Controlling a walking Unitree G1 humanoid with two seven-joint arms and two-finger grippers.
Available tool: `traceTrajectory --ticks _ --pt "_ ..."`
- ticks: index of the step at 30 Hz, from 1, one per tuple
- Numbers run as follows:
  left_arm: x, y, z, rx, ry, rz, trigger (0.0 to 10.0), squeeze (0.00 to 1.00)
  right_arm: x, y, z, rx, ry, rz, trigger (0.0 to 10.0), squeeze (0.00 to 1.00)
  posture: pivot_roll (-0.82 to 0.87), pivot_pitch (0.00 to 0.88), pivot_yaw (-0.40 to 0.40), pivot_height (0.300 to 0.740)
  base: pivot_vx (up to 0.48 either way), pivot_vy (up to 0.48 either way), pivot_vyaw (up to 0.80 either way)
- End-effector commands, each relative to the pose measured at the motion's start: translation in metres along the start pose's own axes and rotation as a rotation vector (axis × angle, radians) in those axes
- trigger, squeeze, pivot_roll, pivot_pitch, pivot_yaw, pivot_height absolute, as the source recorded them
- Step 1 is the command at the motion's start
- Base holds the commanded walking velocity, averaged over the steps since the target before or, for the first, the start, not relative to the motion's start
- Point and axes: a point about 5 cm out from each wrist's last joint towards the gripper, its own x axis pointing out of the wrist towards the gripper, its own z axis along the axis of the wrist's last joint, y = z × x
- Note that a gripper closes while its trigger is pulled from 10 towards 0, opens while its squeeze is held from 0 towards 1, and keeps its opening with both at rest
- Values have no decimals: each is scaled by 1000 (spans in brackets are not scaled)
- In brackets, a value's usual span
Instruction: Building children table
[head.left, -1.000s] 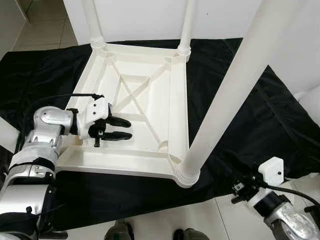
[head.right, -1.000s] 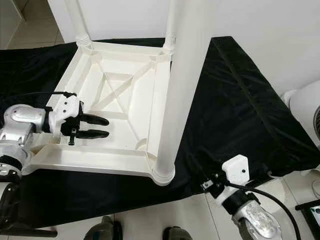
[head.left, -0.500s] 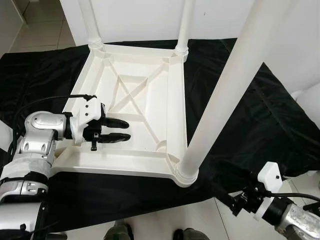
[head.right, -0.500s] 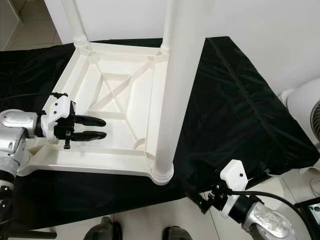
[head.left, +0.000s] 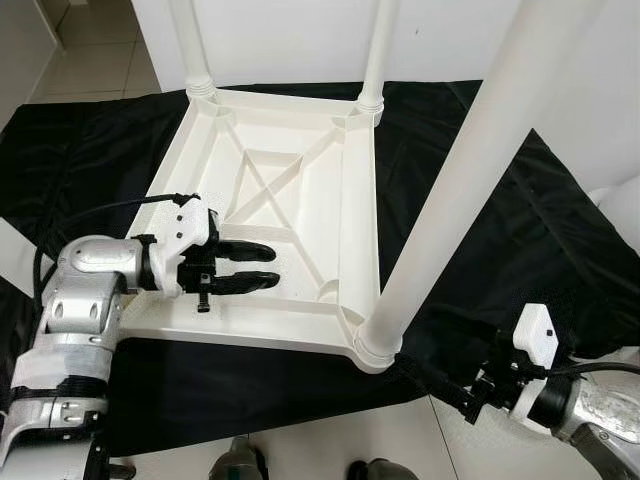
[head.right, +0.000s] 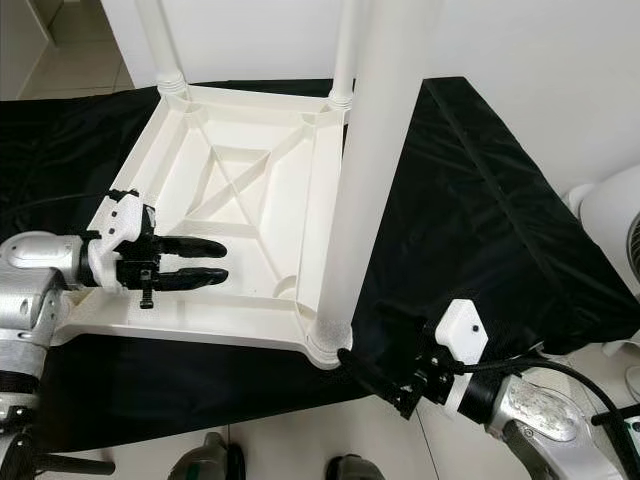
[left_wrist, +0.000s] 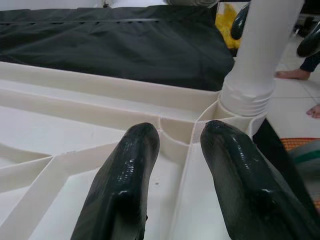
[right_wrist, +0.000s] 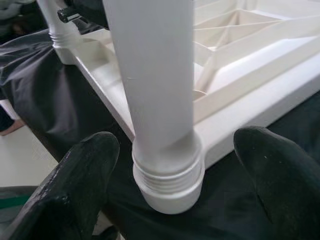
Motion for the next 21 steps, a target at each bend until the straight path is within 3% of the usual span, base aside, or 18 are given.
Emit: traceTrajectory --ticks 1,7,14,17,21 --pt "0 10 -2 -39 -8 305 10000 0 1 1 -3 25 10 38 10000 0 80 69 -1 740 0 0 0" --pt "9 10 -6 -156 -16 478 10000 0 13 -9 -1 -2 0 72 10000 0 92 68 -11 740 0 0 0" --pt "10 8 -4 -165 -22 510 10000 0 24 -14 -2 -19 -29 52 10000 0 100 70 -21 740 0 0 0" --pt "15 7 -1 -208 -65 541 10000 0 45 -19 -1 -43 -92 3 10000 0 102 70 -22 740 0 0 0" --pt "19 5 0 -228 -80 560 10000 0 56 -17 0 -25 -135 -6 10000 0 102 68 -21 740 0 0 0"
